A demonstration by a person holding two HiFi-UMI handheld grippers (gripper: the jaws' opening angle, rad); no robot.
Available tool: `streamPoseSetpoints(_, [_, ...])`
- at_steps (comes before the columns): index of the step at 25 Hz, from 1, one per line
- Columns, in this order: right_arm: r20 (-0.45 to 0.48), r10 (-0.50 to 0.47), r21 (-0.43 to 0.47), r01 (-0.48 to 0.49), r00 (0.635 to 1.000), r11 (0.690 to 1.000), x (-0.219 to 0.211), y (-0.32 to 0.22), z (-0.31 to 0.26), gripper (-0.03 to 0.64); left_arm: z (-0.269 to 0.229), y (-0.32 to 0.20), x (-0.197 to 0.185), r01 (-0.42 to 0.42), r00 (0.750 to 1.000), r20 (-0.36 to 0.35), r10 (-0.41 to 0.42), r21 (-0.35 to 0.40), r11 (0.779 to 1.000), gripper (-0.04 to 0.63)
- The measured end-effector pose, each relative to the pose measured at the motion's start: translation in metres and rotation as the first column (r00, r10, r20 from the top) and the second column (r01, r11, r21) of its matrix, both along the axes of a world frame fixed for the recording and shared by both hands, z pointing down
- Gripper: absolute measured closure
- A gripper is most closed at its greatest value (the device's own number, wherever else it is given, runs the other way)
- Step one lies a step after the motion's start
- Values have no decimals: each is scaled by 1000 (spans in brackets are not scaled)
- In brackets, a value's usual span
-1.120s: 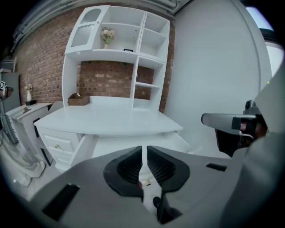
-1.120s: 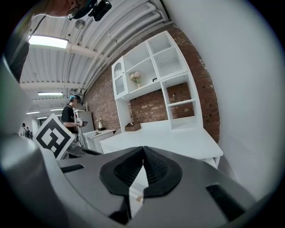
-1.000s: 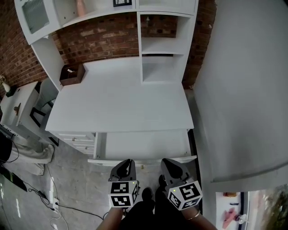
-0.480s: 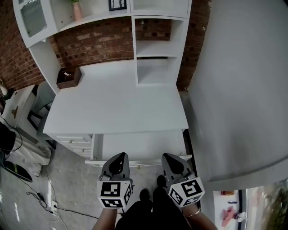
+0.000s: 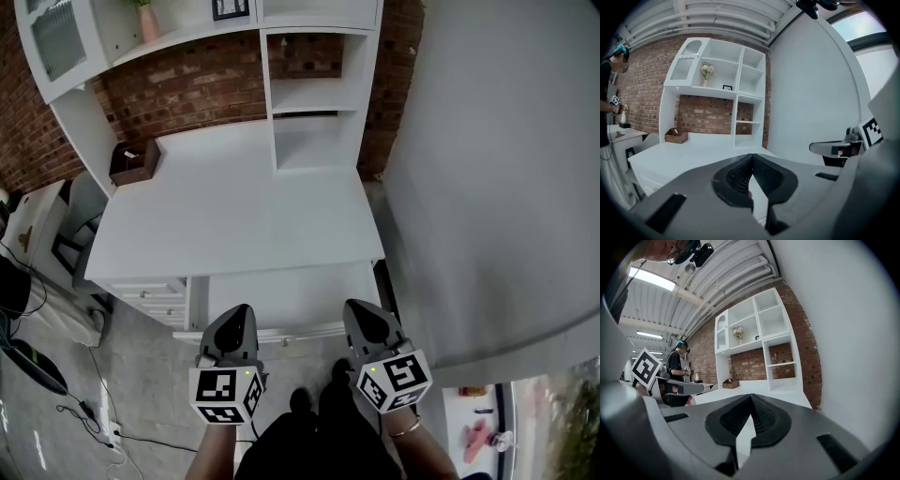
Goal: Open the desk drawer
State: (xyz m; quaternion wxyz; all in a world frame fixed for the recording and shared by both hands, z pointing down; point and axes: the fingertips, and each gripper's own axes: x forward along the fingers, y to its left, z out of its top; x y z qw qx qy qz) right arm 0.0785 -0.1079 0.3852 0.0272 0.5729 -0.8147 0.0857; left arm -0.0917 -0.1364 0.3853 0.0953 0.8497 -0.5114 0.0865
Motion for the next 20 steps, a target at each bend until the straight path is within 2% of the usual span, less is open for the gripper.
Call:
streamPoseSetpoints(8, [-20, 25, 11, -25, 999, 1000, 8, -5, -2, 612, 5, -14, -7, 15, 1000, -17, -15, -4, 1000, 586])
streamPoseSetpoints(20, [-14, 1, 17, -1, 1000, 1000, 12, -9, 1, 612, 5, -25, -7, 7, 1000, -10, -7, -1, 1000, 586])
